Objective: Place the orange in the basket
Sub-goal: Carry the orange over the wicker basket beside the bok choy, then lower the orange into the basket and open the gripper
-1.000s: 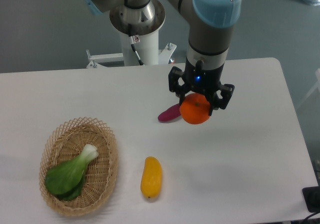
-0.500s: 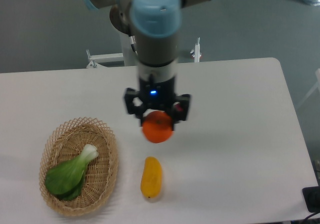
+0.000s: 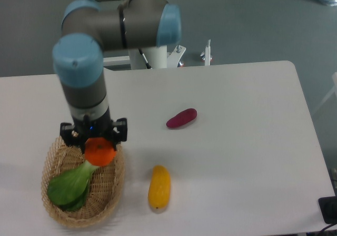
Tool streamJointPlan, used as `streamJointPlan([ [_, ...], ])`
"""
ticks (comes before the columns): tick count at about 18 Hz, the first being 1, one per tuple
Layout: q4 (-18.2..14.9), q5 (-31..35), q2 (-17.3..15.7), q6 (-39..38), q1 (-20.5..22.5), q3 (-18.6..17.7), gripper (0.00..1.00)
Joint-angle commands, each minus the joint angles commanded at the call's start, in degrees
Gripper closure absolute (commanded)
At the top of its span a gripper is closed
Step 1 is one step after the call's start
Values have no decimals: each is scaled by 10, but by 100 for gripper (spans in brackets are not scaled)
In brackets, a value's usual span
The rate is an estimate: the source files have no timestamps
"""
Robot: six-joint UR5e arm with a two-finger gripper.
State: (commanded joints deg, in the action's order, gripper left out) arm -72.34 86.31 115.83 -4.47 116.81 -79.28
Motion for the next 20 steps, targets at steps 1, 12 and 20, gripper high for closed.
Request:
streamJointPlan([
  [1, 11, 1, 7, -4, -2, 0, 31],
  [12, 155, 48, 91, -27, -29, 7, 30],
  [20, 181, 53, 114, -25, -33, 6, 24],
])
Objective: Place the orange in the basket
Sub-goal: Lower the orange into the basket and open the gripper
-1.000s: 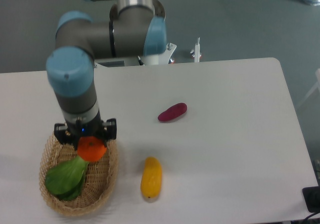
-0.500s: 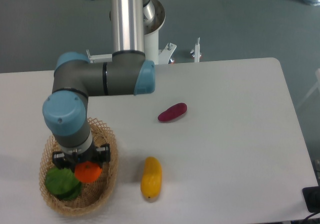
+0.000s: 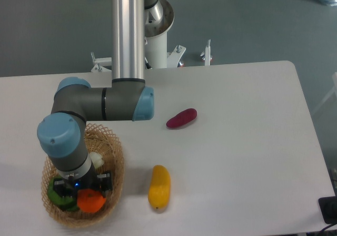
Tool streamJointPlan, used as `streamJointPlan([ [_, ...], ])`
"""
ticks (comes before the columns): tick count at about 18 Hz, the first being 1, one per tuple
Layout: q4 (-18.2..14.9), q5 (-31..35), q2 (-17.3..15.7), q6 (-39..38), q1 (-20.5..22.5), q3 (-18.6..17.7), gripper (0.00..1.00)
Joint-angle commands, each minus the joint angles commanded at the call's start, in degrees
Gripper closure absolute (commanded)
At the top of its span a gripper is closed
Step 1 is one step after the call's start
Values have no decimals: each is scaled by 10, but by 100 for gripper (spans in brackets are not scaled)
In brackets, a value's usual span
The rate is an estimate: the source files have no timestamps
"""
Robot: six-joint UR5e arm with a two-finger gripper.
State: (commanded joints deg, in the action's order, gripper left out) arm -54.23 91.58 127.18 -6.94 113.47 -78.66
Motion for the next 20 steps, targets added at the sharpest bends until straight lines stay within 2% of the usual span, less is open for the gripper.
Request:
streamJointPlan([
  [2, 0, 0, 1, 1, 0, 0, 19],
  [6, -1, 0, -2, 4, -4, 1, 1],
  [10, -3, 0, -17, 12, -4, 7, 0],
  [15, -8, 0, -51, 37, -4, 22, 0],
  [20, -11, 0, -83, 103, 19, 25, 0],
])
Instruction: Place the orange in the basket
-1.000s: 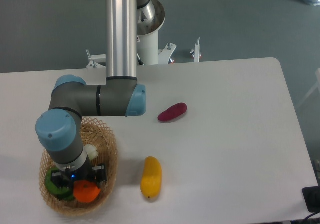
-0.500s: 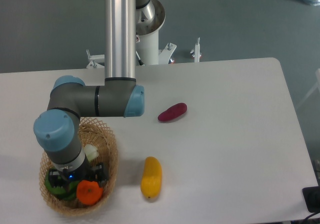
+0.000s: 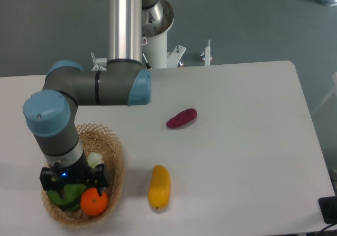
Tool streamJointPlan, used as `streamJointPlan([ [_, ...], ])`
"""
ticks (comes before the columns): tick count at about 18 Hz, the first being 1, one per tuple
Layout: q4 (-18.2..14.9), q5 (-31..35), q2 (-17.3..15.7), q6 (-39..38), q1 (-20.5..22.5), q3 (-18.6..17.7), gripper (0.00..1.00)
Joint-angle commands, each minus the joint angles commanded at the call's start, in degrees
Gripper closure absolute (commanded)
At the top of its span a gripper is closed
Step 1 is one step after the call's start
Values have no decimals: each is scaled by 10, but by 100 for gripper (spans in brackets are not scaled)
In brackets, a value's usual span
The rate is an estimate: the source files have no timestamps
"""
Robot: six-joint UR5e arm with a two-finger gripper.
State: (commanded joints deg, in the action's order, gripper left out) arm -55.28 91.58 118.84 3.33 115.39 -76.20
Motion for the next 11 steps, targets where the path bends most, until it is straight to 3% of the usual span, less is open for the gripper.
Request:
streamJointPlan([
  [2, -35, 0, -24, 43, 28, 1, 0],
  [7, -70, -1, -53, 160, 93, 1, 0],
  [11, -147, -2, -83, 265, 152, 4, 0],
])
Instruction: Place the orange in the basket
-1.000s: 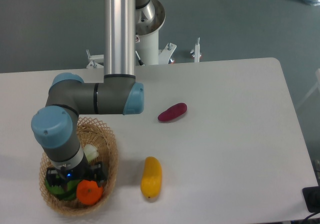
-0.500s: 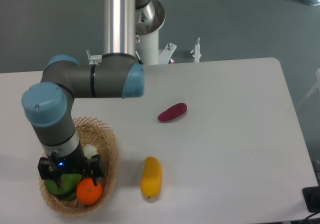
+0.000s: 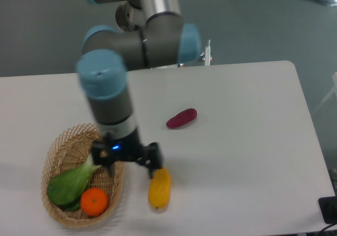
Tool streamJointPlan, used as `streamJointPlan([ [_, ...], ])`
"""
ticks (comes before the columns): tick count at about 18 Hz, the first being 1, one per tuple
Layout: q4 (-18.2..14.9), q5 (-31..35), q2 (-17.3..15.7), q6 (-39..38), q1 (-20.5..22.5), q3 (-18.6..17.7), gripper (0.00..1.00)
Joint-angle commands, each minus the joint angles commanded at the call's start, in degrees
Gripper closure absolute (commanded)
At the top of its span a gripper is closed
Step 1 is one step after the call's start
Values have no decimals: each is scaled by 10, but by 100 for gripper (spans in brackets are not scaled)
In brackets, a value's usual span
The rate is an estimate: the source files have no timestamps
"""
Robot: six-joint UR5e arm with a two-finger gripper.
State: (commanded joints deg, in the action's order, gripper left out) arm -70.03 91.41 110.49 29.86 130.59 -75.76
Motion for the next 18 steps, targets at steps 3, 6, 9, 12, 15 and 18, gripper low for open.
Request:
streamJointPlan([
  [3, -30, 0, -11, 73, 44, 0, 0],
  [6, -44, 1, -16, 132, 64, -1, 0],
  [9, -45, -2, -19, 159, 77, -7, 0],
  [12, -45, -4, -28, 168, 89, -11, 0],
  [15, -44, -5, -30, 168, 93, -11, 0],
  [18, -41, -7, -30, 167, 94, -10, 0],
])
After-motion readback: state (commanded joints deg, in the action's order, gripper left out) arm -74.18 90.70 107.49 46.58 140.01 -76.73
